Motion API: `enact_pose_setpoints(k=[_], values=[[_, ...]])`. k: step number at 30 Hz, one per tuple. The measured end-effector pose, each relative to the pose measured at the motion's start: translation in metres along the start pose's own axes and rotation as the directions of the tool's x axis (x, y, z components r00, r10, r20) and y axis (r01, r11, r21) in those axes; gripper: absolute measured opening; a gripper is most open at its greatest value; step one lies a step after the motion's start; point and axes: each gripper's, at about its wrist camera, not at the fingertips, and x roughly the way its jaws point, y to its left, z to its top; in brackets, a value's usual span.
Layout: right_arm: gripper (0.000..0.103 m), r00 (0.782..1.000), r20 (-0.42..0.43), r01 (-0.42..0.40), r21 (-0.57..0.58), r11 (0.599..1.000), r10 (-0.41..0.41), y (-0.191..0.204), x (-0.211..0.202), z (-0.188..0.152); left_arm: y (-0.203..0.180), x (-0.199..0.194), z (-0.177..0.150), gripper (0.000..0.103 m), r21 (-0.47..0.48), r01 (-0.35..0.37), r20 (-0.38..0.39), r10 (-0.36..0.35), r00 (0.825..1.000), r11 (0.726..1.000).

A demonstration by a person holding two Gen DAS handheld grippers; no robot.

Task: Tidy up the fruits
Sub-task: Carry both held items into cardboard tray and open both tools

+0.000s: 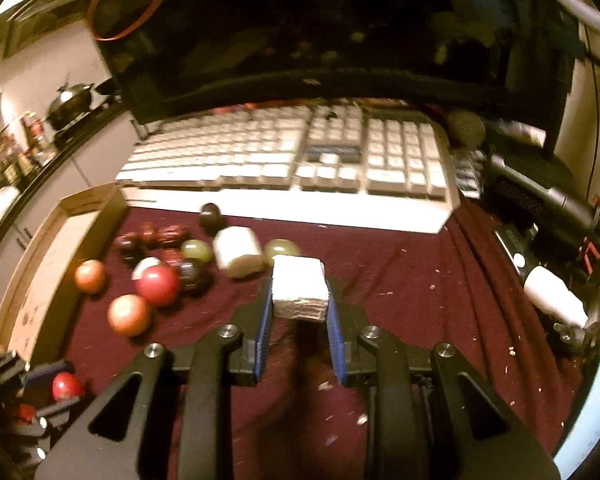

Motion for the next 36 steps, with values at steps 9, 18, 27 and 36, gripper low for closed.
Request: enact_pose_setpoints(k=[9, 18, 27, 36], values=[[0.027, 0.988, 0.014, -0.15, -0.13, 0.98, 0.154, 0.087, -0.023, 0.005, 0.057, -0.045, -0.007, 0.034, -0.091, -0.178, 0.09, 0.186, 0.978, 0.98], [0.027, 0.931, -0.098, -0.364, -0.206, 0.908, 0.351, 0.203, 0.005, 0.002, 0.113, -0.044, -0.031, 0.034, -0.184, -0.325, -0.009, 0.329, 0.944, 0.928], [0.027, 0.915, -0.242, -0.381, -0.25, 0.89, 0.324, 0.275, 0.047, -0.014, 0.142, -0.033, -0.047, 0.035, -0.244, -0.369, -0.102, 0.354, 0.929, 0.897], [0.043, 0.908, -0.324, -0.36, -0.279, 0.89, 0.265, 0.273, 0.054, -0.021, 0.149, -0.042, -0.044, 0.066, -0.259, -0.45, -0.074, 0.447, 0.891, 0.855]])
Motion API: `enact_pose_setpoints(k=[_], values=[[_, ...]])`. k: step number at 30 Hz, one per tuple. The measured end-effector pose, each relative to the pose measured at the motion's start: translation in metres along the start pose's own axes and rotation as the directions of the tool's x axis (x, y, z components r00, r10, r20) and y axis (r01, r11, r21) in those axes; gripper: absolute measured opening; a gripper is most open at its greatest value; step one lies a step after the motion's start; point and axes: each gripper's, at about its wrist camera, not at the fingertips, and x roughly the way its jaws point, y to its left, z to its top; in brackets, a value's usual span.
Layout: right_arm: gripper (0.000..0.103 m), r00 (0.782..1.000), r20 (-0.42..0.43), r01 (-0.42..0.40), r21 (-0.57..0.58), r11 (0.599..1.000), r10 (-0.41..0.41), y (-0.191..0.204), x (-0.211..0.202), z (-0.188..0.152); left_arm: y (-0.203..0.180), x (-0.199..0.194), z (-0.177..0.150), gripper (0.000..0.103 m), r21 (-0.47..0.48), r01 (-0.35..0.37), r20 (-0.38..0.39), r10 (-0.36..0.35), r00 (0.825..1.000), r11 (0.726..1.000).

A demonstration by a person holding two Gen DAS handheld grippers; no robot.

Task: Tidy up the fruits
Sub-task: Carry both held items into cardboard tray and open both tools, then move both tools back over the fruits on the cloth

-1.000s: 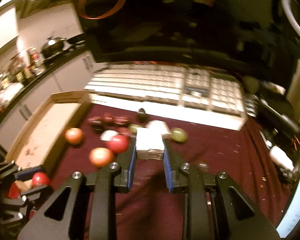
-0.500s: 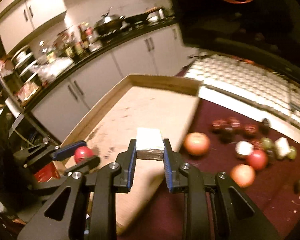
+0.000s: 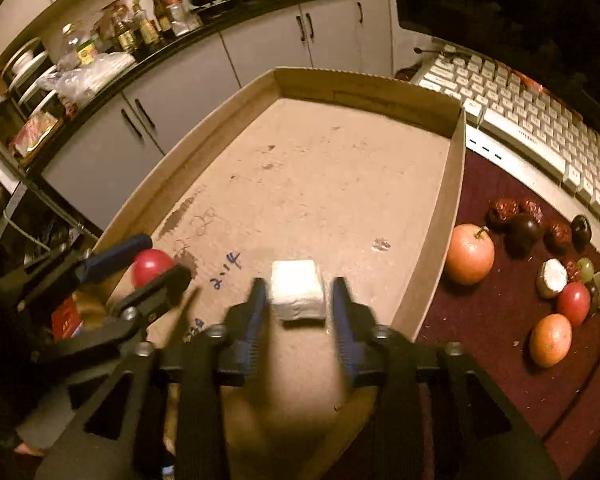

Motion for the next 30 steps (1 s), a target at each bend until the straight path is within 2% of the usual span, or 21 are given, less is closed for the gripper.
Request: enact_pose_setpoints(k=[3, 4, 7, 10, 12, 14, 16, 18, 21, 22, 25, 27, 30], values=[[0.046, 0.995, 0.091, -0.044, 0.011, 0.999, 0.043, -0.011, -0.028, -0.004, 0.004, -0.008, 0.002, 0.072, -0.014, -0.031, 0.067, 0.032, 0.997, 0.999], [0.048, 0.992, 0.122, -0.036, 0.028, 0.999, 0.032, -0.018, -0.036, -0.007, 0.005, -0.01, 0.003, 0.077, -0.023, -0.035, 0.083, 0.037, 0.996, 0.999], [0.055, 0.979, 0.186, 0.058, 0.112, 0.992, -0.079, -0.048, -0.058, -0.02, 0.008, -0.014, 0.005, 0.08, -0.049, -0.017, 0.115, 0.023, 0.993, 0.999], [0.056, 0.97, 0.148, 0.169, 0.164, 0.972, -0.194, -0.071, -0.06, -0.036, 0.005, -0.017, 0.009, 0.081, -0.074, 0.018, 0.137, -0.008, 0.991, 0.997], [0.056, 0.972, 0.108, 0.19, 0.17, 0.967, -0.21, -0.075, -0.051, -0.046, 0.002, -0.02, 0.01, 0.081, -0.084, 0.041, 0.142, -0.029, 0.989, 0.996], [0.056, 0.977, 0.078, 0.183, 0.159, 0.97, -0.198, -0.068, -0.041, -0.051, -0.001, -0.023, 0.01, 0.082, -0.076, 0.05, 0.149, -0.038, 0.988, 0.996], [0.056, 0.983, 0.054, 0.166, 0.117, 0.979, -0.173, -0.05, -0.032, -0.055, -0.005, -0.026, 0.009, 0.083, -0.06, 0.017, 0.156, -0.008, 0.988, 0.998], [0.056, 0.982, 0.064, 0.173, 0.066, 0.983, -0.177, -0.033, -0.03, -0.056, -0.007, -0.026, 0.009, 0.083, -0.047, 0.009, 0.161, -0.001, 0.987, 0.999], [0.056, 0.99, 0.081, 0.112, 0.005, 0.994, -0.112, -0.017, -0.035, -0.057, -0.011, -0.027, 0.01, 0.083, -0.039, 0.016, 0.157, -0.009, 0.987, 0.999], [0.056, 0.989, 0.096, 0.117, -0.011, 0.993, -0.115, -0.015, -0.039, -0.057, -0.013, -0.028, 0.01, 0.083, -0.037, 0.023, 0.158, -0.017, 0.987, 0.999], [0.056, 0.968, 0.171, 0.182, 0.016, 0.983, -0.182, -0.033, -0.061, -0.055, -0.021, -0.034, 0.01, 0.083, -0.022, 0.079, 0.182, -0.074, 0.981, 0.997], [0.056, 0.959, 0.206, 0.179, 0.084, 0.98, -0.192, -0.063, -0.079, -0.055, -0.036, -0.04, 0.013, 0.083, 0.007, 0.136, 0.195, -0.135, 0.971, 0.991], [0.056, 0.934, 0.257, 0.198, 0.205, 0.958, -0.248, -0.115, -0.114, -0.067, -0.067, -0.043, 0.02, 0.085, 0.062, 0.221, 0.173, -0.228, 0.958, 0.973]])
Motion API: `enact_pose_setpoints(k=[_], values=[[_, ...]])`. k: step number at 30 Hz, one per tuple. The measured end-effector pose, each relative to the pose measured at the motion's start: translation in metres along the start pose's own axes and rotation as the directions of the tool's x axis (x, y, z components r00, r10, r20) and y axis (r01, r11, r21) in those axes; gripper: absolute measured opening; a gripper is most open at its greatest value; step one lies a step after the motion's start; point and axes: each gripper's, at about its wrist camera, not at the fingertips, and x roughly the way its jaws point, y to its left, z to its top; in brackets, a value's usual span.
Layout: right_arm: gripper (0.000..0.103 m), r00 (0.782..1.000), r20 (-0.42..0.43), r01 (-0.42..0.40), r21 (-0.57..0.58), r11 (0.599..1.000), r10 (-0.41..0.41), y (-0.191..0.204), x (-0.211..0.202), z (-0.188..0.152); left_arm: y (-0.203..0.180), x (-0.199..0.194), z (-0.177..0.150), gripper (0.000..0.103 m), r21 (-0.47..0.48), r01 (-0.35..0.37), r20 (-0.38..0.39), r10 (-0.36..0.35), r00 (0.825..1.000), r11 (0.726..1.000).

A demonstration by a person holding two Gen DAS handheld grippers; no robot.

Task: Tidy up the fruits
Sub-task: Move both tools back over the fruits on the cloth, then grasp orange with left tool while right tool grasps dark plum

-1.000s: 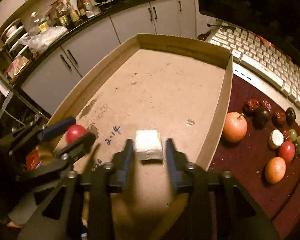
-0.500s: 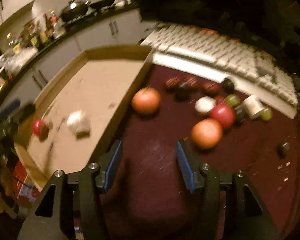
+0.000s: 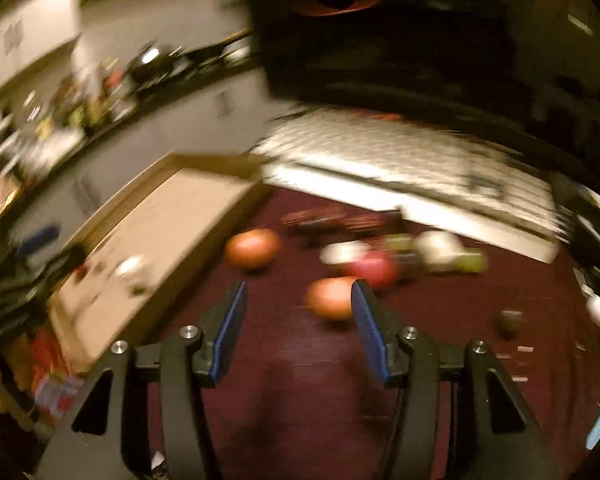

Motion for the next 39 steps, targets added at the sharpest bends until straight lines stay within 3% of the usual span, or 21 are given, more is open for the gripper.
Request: enact_pose_setpoints(k=[4, 11, 15, 24, 30, 35, 39], values=[[0.056, 0.997, -0.007, 0.08, 0.104, 0.991, -0.079, -0.069, -0.017, -0.002, -0.049, 0.021, 0.007, 0.085, 0.073, 0.058, -0.056, -0.054, 0.997, 0.996], [0.053, 0.987, -0.078, 0.152, 0.136, 0.979, -0.142, -0.126, -0.008, -0.019, -0.104, 0.07, 0.008, 0.085, 0.156, 0.11, -0.147, -0.087, 0.985, 0.982], [0.048, 0.99, -0.092, 0.123, 0.138, 0.983, -0.111, -0.14, 0.0, -0.024, -0.117, 0.091, 0.01, 0.085, 0.159, 0.111, -0.188, -0.081, 0.979, 0.981], [0.038, 0.982, -0.143, 0.134, 0.095, 0.986, -0.12, -0.141, 0.024, -0.019, -0.129, 0.118, 0.007, 0.084, 0.152, 0.122, -0.263, -0.079, 0.962, 0.981], [0.028, 0.975, -0.178, 0.147, 0.084, 0.986, -0.13, -0.141, 0.033, -0.022, -0.128, 0.135, 0.006, 0.072, 0.128, 0.132, -0.313, -0.086, 0.946, 0.983], [0.027, 0.975, -0.177, 0.148, 0.073, 0.986, -0.133, -0.141, 0.034, -0.023, -0.129, 0.137, 0.008, 0.064, 0.118, 0.129, -0.306, -0.087, 0.948, 0.985], [0.027, 0.976, -0.168, 0.15, 0.065, 0.987, -0.138, -0.139, 0.034, -0.024, -0.133, 0.138, 0.01, 0.044, 0.123, 0.143, -0.297, -0.102, 0.949, 0.982]])
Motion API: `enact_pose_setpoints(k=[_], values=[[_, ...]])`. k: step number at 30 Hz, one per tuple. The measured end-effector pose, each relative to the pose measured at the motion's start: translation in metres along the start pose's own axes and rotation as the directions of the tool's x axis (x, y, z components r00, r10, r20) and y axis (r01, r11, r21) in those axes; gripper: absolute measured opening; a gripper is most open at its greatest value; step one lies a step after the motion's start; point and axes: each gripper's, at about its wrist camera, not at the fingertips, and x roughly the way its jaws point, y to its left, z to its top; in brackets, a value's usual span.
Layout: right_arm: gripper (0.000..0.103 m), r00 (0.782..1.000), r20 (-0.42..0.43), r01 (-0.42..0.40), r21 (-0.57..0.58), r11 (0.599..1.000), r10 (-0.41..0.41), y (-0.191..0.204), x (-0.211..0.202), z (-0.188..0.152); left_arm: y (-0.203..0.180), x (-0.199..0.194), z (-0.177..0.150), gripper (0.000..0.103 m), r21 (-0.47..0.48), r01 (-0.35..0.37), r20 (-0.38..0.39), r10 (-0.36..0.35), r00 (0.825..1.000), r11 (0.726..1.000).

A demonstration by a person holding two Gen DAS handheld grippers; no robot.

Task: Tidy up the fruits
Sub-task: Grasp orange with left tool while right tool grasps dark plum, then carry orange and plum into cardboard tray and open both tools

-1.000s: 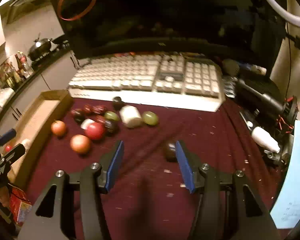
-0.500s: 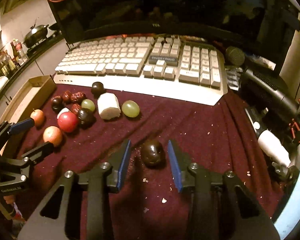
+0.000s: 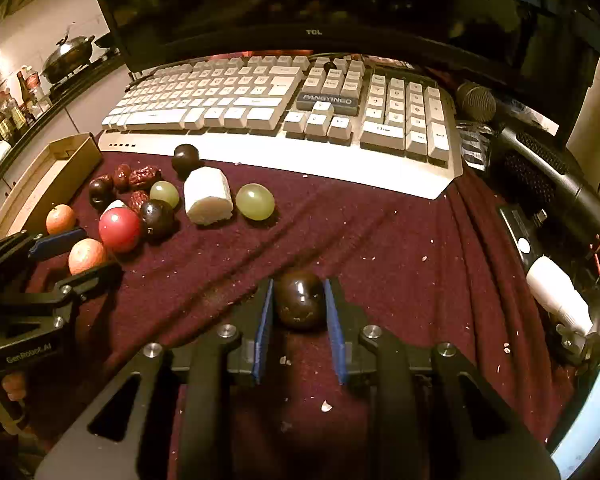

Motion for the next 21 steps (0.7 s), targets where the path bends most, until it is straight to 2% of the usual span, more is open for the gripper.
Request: enact_pose_setpoints(k=[1, 3, 8, 12, 21], values=[[0.027, 1.0, 0.002, 0.003, -0.001, 1.0, -0.003, 0.0, 0.0, 0.0, -0.001, 0.0, 0.0, 0.038, 0.002, 0.004, 0.002, -0.004, 1.0, 1.0], [0.026, 1.0, 0.004, 0.008, -0.001, 1.0, -0.008, 0.001, 0.0, -0.001, -0.003, 0.0, 0.001, 0.034, 0.01, 0.012, 0.006, -0.012, 1.0, 1.0], [0.024, 1.0, 0.007, 0.023, -0.012, 1.0, -0.023, 0.004, -0.001, -0.002, 0.0, -0.002, 0.0, 0.033, -0.01, 0.033, 0.011, -0.033, 0.999, 0.999], [0.024, 1.0, 0.008, 0.006, 0.005, 1.0, -0.006, 0.003, -0.004, -0.003, 0.001, -0.013, -0.006, 0.033, -0.013, 0.055, 0.023, -0.055, 0.998, 0.998], [0.024, 0.995, 0.08, -0.059, -0.015, 0.998, 0.06, 0.031, -0.034, -0.004, 0.024, -0.077, -0.027, 0.033, -0.061, 0.079, 0.14, -0.069, 0.988, 0.995]])
